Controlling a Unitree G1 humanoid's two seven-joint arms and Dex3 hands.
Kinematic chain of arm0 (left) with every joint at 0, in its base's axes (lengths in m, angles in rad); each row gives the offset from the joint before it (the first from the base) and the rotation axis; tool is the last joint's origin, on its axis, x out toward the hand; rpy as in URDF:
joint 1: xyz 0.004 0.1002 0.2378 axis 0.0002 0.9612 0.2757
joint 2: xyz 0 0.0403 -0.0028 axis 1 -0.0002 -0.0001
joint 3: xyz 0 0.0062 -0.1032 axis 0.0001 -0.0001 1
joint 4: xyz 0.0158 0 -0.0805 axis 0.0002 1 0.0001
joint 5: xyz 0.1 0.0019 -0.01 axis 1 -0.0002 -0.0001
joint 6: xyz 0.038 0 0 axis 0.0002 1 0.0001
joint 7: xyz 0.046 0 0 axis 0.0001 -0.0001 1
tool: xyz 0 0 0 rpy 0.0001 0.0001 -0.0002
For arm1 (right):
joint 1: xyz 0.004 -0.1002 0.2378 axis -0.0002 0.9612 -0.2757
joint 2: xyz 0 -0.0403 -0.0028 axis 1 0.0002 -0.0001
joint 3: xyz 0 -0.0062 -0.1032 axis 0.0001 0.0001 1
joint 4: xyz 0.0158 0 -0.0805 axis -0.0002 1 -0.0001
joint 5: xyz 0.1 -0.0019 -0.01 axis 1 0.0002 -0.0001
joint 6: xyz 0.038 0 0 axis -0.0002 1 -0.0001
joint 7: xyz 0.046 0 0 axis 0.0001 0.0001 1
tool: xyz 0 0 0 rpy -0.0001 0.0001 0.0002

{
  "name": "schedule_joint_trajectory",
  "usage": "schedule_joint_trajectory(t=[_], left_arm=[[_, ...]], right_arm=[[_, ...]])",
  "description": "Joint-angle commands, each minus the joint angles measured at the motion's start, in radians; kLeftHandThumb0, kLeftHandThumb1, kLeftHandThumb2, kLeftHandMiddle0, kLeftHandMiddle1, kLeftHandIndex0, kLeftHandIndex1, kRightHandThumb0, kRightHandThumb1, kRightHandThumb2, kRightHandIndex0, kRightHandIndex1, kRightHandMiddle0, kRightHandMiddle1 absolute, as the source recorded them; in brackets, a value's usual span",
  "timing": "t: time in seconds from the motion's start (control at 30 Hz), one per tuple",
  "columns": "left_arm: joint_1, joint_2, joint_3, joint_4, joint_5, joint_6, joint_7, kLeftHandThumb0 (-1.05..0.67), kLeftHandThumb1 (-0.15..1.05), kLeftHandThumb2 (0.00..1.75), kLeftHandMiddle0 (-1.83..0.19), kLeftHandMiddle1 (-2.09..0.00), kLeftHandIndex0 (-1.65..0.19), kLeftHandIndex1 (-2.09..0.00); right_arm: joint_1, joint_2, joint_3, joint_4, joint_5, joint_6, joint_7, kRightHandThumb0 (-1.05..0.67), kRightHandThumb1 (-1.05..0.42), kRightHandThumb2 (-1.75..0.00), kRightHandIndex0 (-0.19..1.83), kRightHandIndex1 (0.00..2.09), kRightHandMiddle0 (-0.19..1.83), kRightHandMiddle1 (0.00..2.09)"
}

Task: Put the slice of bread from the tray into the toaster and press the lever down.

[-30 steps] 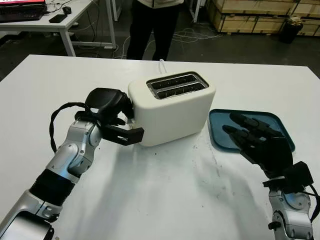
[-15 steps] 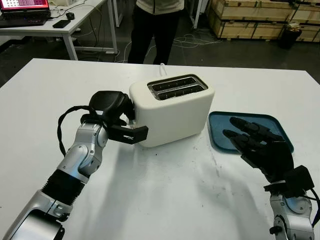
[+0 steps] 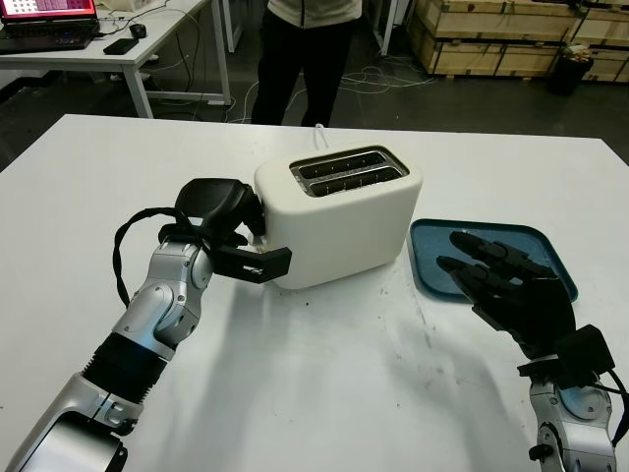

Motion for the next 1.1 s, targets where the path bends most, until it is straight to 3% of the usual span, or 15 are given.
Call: schedule_joint_trajectory(t=[0.0, 0.17, 0.3, 0.4, 0.53, 0.77, 1.07], left_arm=[[0.164, -0.142, -0.219, 0.106, -0.092, -0.148, -0.117, -0.13, 0.74, 0.01, -1.07, -1.1, -1.29, -0.02], [0.2, -0.116, -0.107, -0.015, -0.146, -0.175, 0.062, -0.23, 0.78, 0.01, -0.94, -1.18, -1.3, -0.02], [0.23, -0.09, -0.02, -0.127, -0.21, -0.173, 0.156, -0.21, 0.77, 0.0, -0.91, -1.25, -1.3, -0.02], [0.243, -0.064, 0.017, -0.181, -0.251, -0.168, 0.165, -0.2, 0.77, 0.0, -0.89, -1.25, -1.3, -0.02], [0.255, -0.042, 0.061, -0.228, -0.285, -0.166, 0.171, -0.16, 0.77, 0.0, -0.92, -1.08, -1.29, -0.01], [0.247, -0.016, 0.129, -0.276, -0.245, -0.166, 0.24, -0.22, 0.73, 0.0, -1.0, -1.15, -1.31, -0.02], [0.296, -0.047, 0.285, -0.389, -0.278, -0.151, 0.304, -0.35, 0.79, 0.02, -0.79, -1.13, -1.11, 0.0]], right_arm=[[-0.038, 0.007, -0.003, 0.011, -0.012, -0.044, -0.009, -0.22, -0.92, -0.22, 0.88, 0.0, 0.82, 0.0], [-0.059, 0.019, -0.008, 0.022, -0.018, -0.035, -0.032, -0.24, -0.92, -0.19, 0.86, 0.0, 0.8, 0.0], [-0.079, 0.028, -0.006, 0.044, -0.013, -0.048, -0.036, -0.24, -0.92, -0.18, 0.83, 0.0, 0.79, 0.0], [-0.089, 0.03, -0.004, 0.057, -0.016, -0.047, -0.037, -0.24, -0.92, -0.18, 0.82, 0.0, 0.79, 0.0], [-0.104, 0.029, -0.004, 0.079, -0.014, -0.06, -0.031, -0.21, -0.92, -0.18, 0.82, 0.0, 0.79, 0.0], [-0.143, 0.021, -0.016, 0.106, -0.009, -0.052, -0.038, -0.21, -0.92, -0.16, 0.8, 0.0, 0.79, 0.0], [-0.253, -0.023, -0.039, 0.161, -0.016, -0.037, -0.039, -0.29, -0.92, -0.08, 0.8, 0.01, 0.76, 0.0]])
